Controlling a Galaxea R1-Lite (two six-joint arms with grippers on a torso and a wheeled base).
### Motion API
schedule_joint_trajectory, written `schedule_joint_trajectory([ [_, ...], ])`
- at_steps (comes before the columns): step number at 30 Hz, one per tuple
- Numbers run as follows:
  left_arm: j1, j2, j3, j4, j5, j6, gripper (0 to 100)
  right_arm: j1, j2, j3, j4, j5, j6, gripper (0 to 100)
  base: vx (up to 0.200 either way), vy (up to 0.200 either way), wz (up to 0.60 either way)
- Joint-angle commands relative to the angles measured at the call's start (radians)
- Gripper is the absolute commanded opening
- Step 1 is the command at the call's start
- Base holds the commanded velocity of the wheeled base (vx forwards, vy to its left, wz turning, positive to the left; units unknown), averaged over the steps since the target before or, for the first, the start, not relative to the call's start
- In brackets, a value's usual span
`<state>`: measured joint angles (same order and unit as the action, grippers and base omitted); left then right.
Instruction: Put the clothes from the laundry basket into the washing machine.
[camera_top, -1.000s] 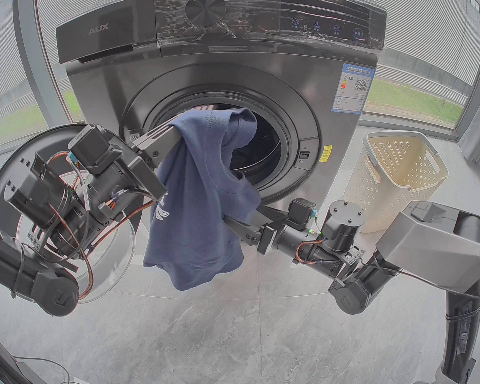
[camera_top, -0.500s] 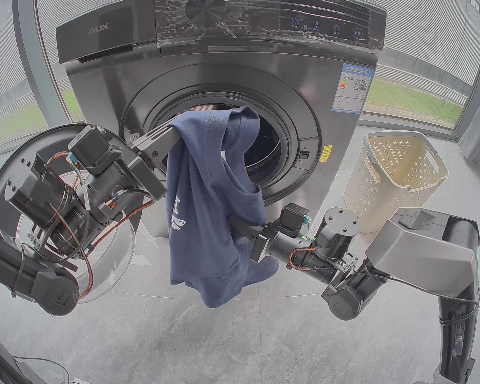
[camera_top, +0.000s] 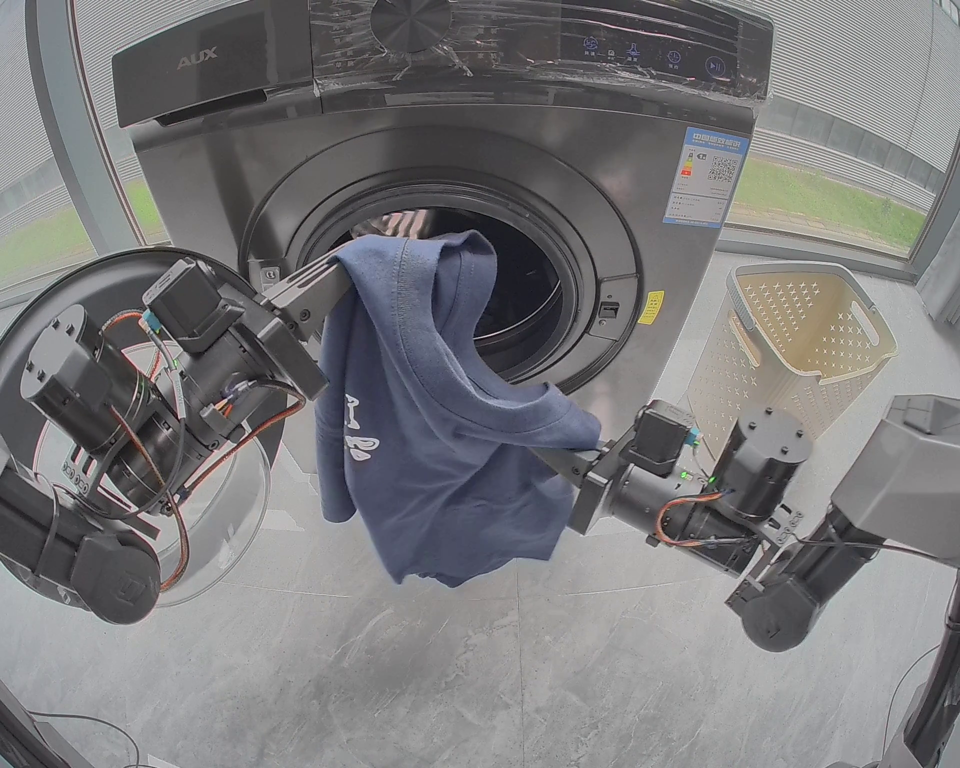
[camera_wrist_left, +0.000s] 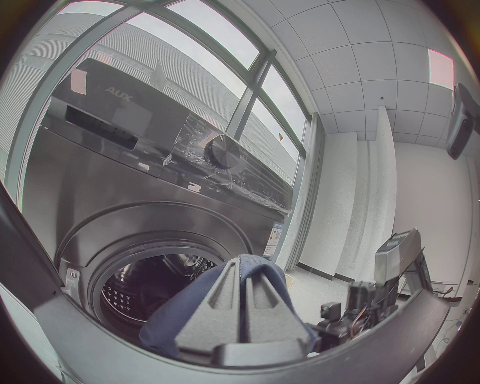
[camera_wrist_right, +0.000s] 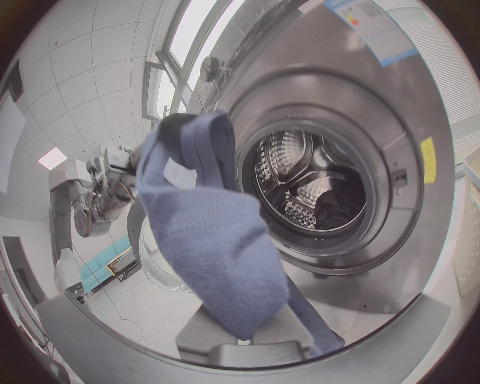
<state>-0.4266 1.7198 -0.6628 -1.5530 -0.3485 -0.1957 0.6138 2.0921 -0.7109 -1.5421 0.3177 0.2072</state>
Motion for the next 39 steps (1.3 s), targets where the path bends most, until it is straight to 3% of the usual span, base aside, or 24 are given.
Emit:
schedule_joint_trajectory([
  [1,0.015,0.04,0.009,-0.002,0.002,0.001,0,-0.037,-0.159,0.088,0.002,-0.006,-0.006,0,0.0,0.0,0.0],
  [9,0.012,0.063,0.098,-0.001,0.002,0.013,0,-0.065,-0.262,0.027,0.066,-0.019,-0.006,0,0.0,0.0,0.0],
  [10,0.012,0.061,0.12,-0.001,0.002,0.012,100,-0.065,-0.279,0.014,0.085,-0.025,-0.008,0,0.0,0.0,0.0],
  [14,-0.003,0.052,0.25,-0.001,-0.014,0.001,100,-0.062,-0.353,-0.096,0.215,-0.065,-0.009,0,0.0,0.0,0.0],
  [17,-0.057,0.063,0.351,-0.001,-0.032,0.001,100,-0.043,-0.386,-0.167,0.295,-0.092,-0.009,0,0.0,0.0,0.0],
  [22,-0.107,0.129,0.45,-0.001,-0.058,0.009,100,0.0,-0.389,-0.187,0.316,-0.097,-0.009,0,0.0,0.0,0.0],
  [26,-0.098,0.176,0.425,-0.002,-0.052,0.012,100,0.017,-0.388,-0.176,0.309,-0.098,-0.008,0,0.0,0.0,0.0],
  [29,-0.07,0.265,0.311,-0.001,-0.044,0.019,100,0.029,-0.38,-0.162,0.309,-0.111,-0.008,0,0.0,0.0,0.0],
  [34,-0.066,0.391,0.193,-0.004,-0.046,0.087,100,0.034,-0.362,-0.162,0.306,-0.111,-0.008,0,0.0,0.0,0.0],
  [39,-0.073,0.466,0.091,-0.004,-0.055,0.09,100,0.041,-0.348,-0.16,0.304,-0.114,-0.008,0,0.0,0.0,0.0],
])
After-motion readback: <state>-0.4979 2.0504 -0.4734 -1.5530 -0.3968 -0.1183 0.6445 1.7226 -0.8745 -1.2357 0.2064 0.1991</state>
